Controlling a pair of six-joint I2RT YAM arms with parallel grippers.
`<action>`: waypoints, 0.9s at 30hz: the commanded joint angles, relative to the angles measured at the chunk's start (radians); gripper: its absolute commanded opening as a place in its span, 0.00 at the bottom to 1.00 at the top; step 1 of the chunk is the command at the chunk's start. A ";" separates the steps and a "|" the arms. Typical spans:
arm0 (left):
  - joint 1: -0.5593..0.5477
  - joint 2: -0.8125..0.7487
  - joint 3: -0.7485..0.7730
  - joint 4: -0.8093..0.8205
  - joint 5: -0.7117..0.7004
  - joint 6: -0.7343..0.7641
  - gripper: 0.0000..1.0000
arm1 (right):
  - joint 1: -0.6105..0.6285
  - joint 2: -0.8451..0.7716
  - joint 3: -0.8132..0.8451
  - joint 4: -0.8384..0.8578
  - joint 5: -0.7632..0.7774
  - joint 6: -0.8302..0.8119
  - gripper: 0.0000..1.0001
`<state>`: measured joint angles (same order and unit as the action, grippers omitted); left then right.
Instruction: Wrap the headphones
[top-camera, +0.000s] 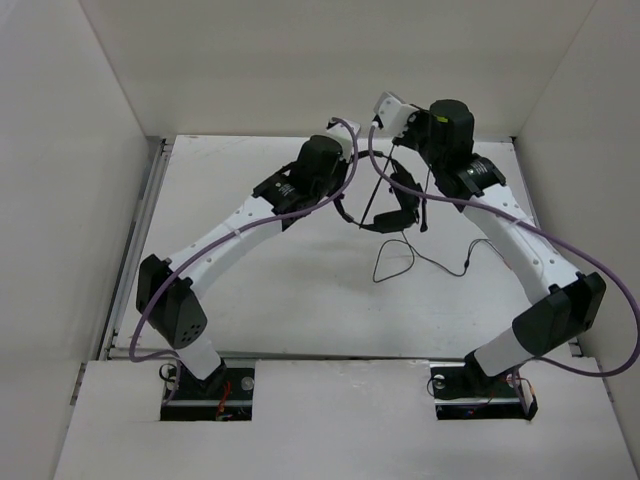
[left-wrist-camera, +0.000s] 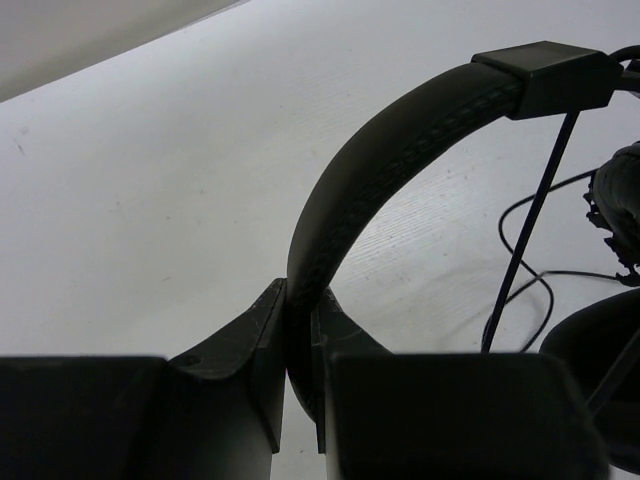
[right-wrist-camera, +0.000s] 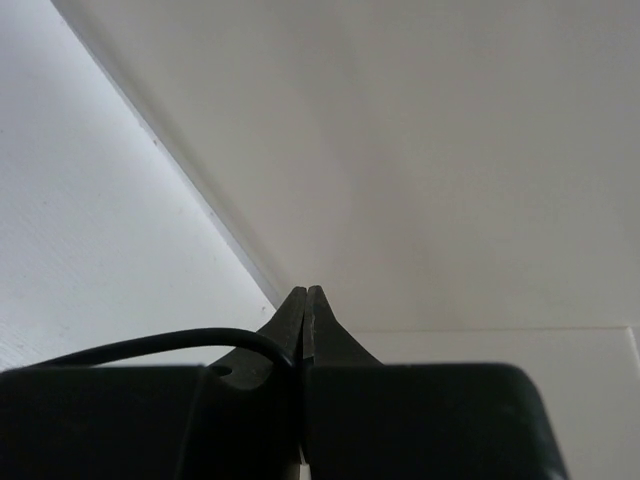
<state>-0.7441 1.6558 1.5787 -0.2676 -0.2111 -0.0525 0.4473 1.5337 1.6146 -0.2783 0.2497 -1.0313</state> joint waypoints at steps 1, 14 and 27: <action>-0.010 -0.094 0.018 0.015 0.042 -0.024 0.00 | -0.048 -0.029 -0.037 0.071 -0.036 0.129 0.00; -0.065 -0.094 0.101 -0.027 0.151 -0.079 0.00 | -0.164 -0.064 -0.088 -0.024 -0.349 0.491 0.00; -0.076 -0.103 0.210 -0.047 0.217 -0.095 0.00 | -0.290 -0.104 -0.191 -0.022 -0.740 0.796 0.01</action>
<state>-0.8116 1.6085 1.7111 -0.3653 -0.0502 -0.1177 0.1883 1.4624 1.4475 -0.3317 -0.3649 -0.3424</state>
